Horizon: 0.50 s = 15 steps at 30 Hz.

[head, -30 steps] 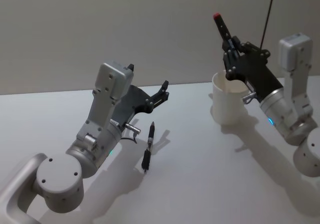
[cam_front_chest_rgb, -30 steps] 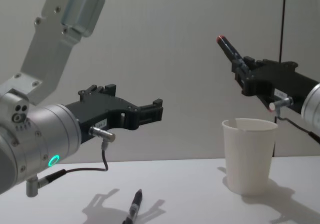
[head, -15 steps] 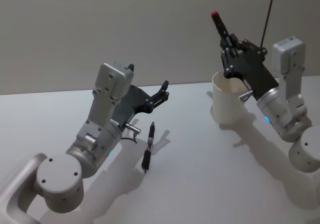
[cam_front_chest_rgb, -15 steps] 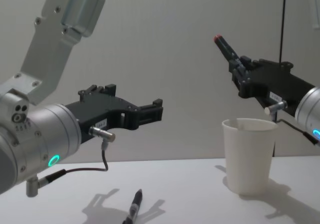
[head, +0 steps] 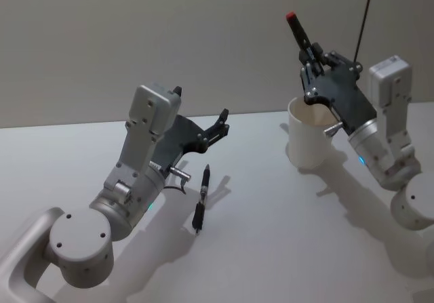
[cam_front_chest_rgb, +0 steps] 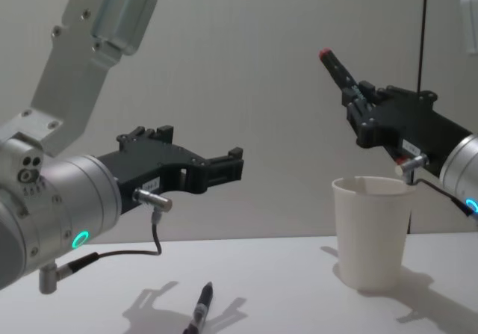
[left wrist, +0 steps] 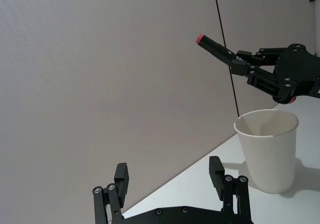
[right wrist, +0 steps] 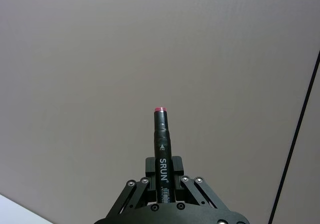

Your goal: Place the pen into the pen holder.

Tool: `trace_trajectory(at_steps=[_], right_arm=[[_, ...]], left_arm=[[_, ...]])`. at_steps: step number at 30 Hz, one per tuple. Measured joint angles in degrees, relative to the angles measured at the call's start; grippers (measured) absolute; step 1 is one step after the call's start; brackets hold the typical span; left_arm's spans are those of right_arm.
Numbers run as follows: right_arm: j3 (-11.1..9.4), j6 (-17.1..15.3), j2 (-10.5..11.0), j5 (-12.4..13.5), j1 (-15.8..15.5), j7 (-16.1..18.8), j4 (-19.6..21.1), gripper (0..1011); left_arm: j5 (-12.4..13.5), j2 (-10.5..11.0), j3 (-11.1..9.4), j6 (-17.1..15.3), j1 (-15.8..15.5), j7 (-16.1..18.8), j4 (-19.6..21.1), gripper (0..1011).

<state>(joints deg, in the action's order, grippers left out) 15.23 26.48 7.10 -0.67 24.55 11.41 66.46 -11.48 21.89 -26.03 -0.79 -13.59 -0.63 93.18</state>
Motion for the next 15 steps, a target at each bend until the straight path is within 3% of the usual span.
trace_trajectory(at_steps=[15], right_arm=[[0.23, 1.36, -0.44, -0.64, 0.72, 0.53, -2.41, 177]], left_arm=[[0.0, 0.0, 0.0, 0.0, 0.0, 0.0, 0.0, 1001]])
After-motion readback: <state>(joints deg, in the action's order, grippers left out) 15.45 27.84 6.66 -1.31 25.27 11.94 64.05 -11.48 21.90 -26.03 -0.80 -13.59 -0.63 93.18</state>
